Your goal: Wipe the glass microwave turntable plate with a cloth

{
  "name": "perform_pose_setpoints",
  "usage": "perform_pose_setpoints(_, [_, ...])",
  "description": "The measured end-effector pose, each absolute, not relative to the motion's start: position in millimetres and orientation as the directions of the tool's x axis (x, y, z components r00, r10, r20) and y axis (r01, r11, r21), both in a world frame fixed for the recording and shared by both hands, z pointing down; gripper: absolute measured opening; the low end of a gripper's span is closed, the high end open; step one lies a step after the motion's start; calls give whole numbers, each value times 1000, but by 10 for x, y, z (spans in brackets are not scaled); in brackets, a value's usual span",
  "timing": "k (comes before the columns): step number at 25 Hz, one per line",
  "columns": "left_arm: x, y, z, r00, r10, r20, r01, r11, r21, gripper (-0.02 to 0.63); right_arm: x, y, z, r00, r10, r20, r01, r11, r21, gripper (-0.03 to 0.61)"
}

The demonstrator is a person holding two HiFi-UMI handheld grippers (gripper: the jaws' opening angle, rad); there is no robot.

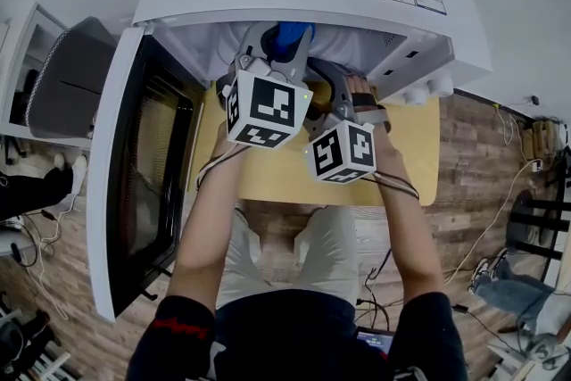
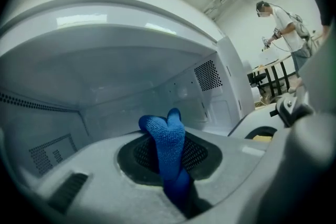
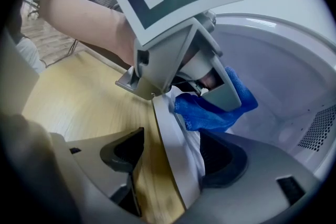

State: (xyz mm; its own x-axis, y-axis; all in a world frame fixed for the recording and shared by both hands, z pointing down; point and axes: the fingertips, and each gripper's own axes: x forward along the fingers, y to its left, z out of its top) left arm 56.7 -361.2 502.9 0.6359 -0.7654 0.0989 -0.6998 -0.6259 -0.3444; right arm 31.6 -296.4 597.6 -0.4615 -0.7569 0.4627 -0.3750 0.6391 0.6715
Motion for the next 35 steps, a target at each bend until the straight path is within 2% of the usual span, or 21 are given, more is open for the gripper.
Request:
perform_pose_setpoints(12, [600,-3641,5067,640,-761,109,-681,-627,-379,64,321,-2968,5975,-459,-760,461,-376,636,674,292])
perform_pose_setpoints(35, [32,-3879,5203,481,-866,133,-743,-484,-463,64,320,-2967,5973,-457,-763,457,-377,632,677,293])
